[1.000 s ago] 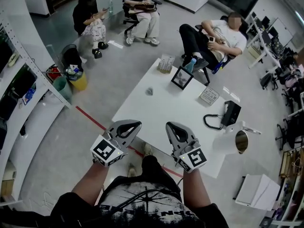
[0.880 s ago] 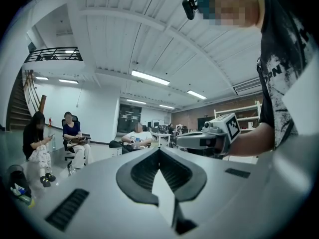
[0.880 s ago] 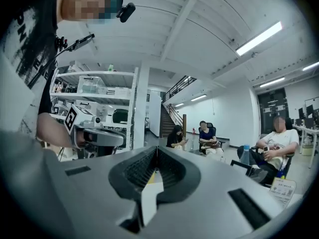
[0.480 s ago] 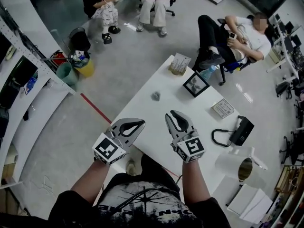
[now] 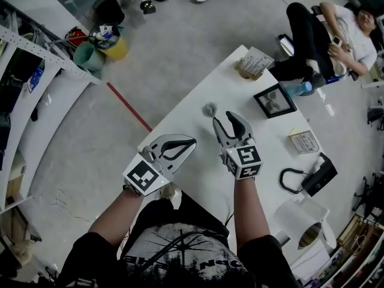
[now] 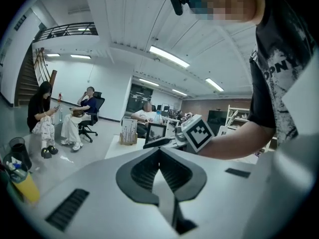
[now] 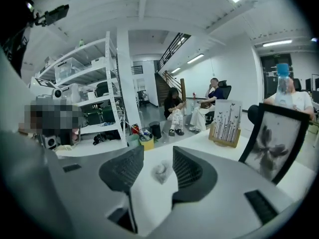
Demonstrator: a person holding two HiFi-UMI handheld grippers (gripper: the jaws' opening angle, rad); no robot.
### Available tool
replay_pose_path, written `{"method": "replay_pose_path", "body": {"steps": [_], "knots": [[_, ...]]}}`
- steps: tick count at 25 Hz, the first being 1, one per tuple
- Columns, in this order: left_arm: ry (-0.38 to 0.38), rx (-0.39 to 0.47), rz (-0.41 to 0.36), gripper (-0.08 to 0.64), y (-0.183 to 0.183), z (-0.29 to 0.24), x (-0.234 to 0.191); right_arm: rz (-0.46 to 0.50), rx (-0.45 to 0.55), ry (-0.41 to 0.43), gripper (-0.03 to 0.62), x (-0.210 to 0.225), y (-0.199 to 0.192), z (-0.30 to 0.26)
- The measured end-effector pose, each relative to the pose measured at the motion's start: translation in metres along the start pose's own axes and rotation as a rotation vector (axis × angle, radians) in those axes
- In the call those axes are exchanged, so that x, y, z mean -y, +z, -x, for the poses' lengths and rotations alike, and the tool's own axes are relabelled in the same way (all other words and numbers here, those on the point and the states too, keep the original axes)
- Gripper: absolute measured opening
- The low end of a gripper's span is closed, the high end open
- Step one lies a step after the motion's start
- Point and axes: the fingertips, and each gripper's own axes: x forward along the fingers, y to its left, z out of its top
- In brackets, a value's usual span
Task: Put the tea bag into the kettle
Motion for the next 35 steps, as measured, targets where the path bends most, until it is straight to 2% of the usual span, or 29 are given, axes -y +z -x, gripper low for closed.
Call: {"method": "replay_pose_path", "body": {"steps": [5,10,11,15,21,24,28,35], "knots": [[-0.01,-0.036,0.009,0.008,-0.018,-0.022,-0.015,-0.011,-0.077,0.006,0.179,0.021,-0.017,-0.044],[-0.009,-0.073,0.019,0.008,-0.033,-0.028,-0.021,-0.028,-0.158,0.009,0.177,0.028,-0.037,-0.064],[-0.007,-0.077,0.02,0.008,-0.036,-0.028,-0.023,-0.031,-0.171,0.009,0.166,0.028,-0.041,-0.066],[0.004,-0.074,0.036,0.008,-0.04,-0.026,-0.026,0.004,-0.191,-0.006,0.049,0.027,-0.047,-0.068],[0.012,-0.057,0.031,0.008,-0.036,-0.021,-0.025,-0.009,-0.152,-0.001,0.017,0.025,-0.04,-0.062],[0.022,-0.045,0.027,0.008,-0.031,-0.015,-0.024,-0.023,-0.089,0.025,0.017,0.019,-0.027,-0.054],[0.039,-0.012,0.015,0.008,-0.022,-0.002,-0.021,0.004,-0.001,0.045,0.017,0.004,-0.002,-0.037],[0.044,0.049,-0.037,0.008,0.006,0.034,0.001,0.062,0.13,0.029,0.017,-0.033,0.042,0.014]]}}
